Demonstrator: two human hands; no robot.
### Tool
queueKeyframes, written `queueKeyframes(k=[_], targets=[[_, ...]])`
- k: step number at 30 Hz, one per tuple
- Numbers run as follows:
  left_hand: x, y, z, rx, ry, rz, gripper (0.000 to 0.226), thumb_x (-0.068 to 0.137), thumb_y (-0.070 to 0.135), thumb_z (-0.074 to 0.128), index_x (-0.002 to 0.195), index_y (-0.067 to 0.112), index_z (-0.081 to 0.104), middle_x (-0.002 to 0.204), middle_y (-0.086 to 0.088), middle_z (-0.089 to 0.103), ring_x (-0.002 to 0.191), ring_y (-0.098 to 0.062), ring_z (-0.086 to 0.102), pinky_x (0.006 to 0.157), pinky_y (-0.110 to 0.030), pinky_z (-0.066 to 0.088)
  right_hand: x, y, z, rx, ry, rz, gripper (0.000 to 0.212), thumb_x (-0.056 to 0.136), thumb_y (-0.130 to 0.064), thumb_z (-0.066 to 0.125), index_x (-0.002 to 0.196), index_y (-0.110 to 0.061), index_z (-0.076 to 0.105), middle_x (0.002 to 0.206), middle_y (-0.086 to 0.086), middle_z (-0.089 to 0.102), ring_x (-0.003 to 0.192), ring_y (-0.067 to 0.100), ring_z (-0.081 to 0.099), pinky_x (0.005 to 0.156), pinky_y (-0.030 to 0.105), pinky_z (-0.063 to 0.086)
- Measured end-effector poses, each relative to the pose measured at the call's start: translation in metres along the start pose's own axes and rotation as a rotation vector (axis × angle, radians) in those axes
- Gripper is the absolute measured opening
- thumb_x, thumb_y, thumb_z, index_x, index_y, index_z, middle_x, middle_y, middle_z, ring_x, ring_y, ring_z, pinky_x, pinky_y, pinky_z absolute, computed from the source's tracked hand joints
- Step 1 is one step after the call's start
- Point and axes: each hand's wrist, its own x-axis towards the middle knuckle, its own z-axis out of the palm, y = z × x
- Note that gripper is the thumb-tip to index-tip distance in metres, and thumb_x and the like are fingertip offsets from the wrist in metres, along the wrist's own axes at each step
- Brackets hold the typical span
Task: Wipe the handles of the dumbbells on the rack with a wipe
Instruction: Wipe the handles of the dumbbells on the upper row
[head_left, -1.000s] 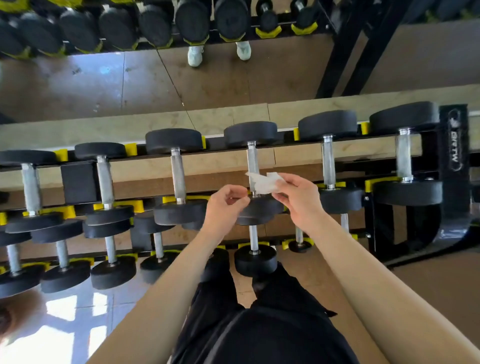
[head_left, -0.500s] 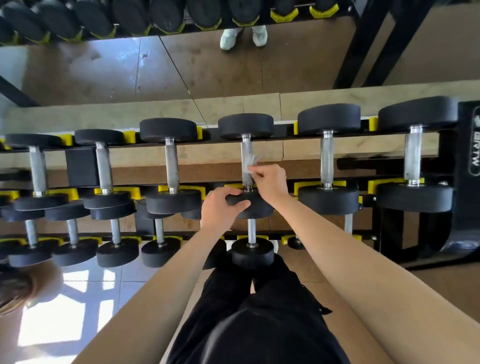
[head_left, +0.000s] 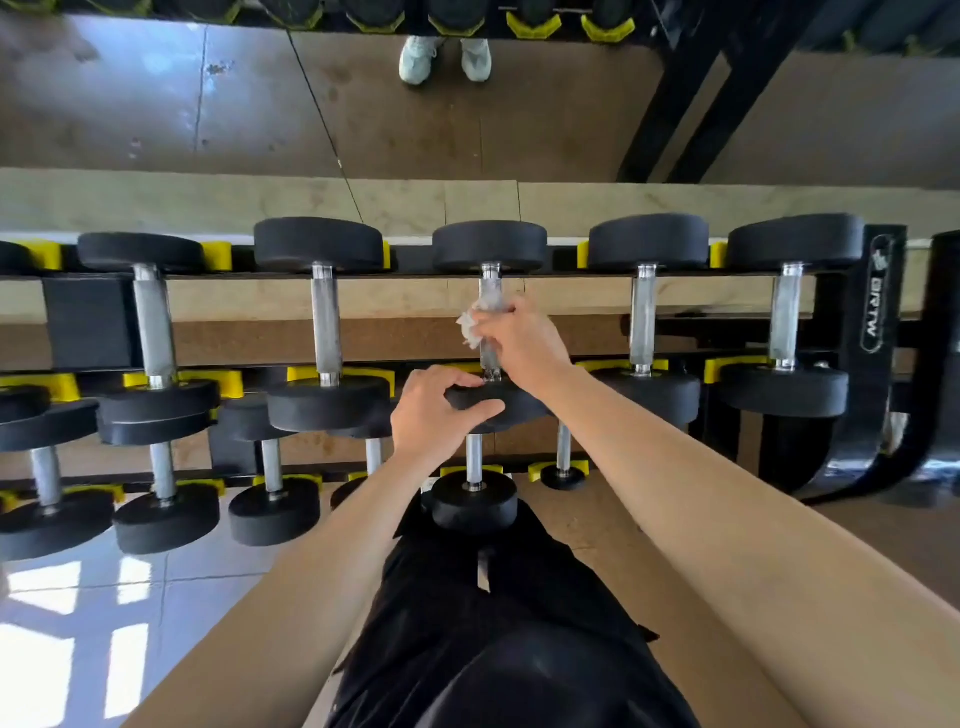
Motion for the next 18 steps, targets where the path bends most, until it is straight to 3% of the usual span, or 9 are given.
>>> queueKeyframes(k=[3,7,10,15,18], targets=[[0.002,-0.001,-0.001,-0.003,-0.001,0.034,0.035,0.073,0.066,0.073,0.099,0.043,0.069,0.101,0.027,0.059,0.11,-0.005,0.054,0.085,-0.039,0.055,-0.015,0.003,0.0,-0.076,-0.085,-0.014,0.026,0.099,-0.023,0.058,0.121,-0.025,0.069,0.11,0.004,0.055,0.095,0.015,0.048,0.08,0.024,0.037],[0.003,-0.005,0.0,-0.019,-0.015,0.064,0.037,0.073,0.066,0.07,0.1,0.041,0.07,0.102,0.026,0.061,0.11,-0.004,0.053,0.086,-0.037,0.054,-0.03,0.01,-0.02,0.036,-0.154,0.049,0.028,0.1,-0.01,0.055,0.119,-0.019,0.073,0.117,0.003,0.068,0.098,0.007,0.055,0.1,0.03,0.046],[0.004,-0.008,0.001,-0.055,-0.028,0.047,0.039,0.07,0.071,0.068,0.097,0.043,0.069,0.101,0.027,0.062,0.109,0.0,0.053,0.084,-0.037,0.055,-0.029,0.024,-0.032,0.223,-0.007,0.243,0.026,0.099,-0.012,0.057,0.121,-0.016,0.07,0.125,0.001,0.069,0.113,0.012,0.062,0.104,0.033,0.048],[0.003,-0.001,-0.003,-0.046,-0.057,0.004,0.028,0.073,0.067,0.074,0.092,0.051,0.061,0.104,0.029,0.058,0.113,0.001,0.05,0.086,-0.032,0.05,0.002,0.036,-0.025,0.685,0.296,0.628,0.027,0.099,-0.016,0.06,0.123,-0.021,0.071,0.125,-0.004,0.068,0.112,0.009,0.059,0.103,0.029,0.047],[0.003,0.003,-0.003,-0.022,-0.08,-0.054,0.027,0.073,0.063,0.077,0.091,0.05,0.061,0.109,0.025,0.06,0.114,-0.001,0.049,0.087,-0.033,0.048,0.004,0.016,-0.001,0.695,0.204,0.619,0.026,0.096,-0.015,0.064,0.12,-0.02,0.072,0.122,-0.003,0.07,0.108,0.01,0.061,0.1,0.03,0.049]])
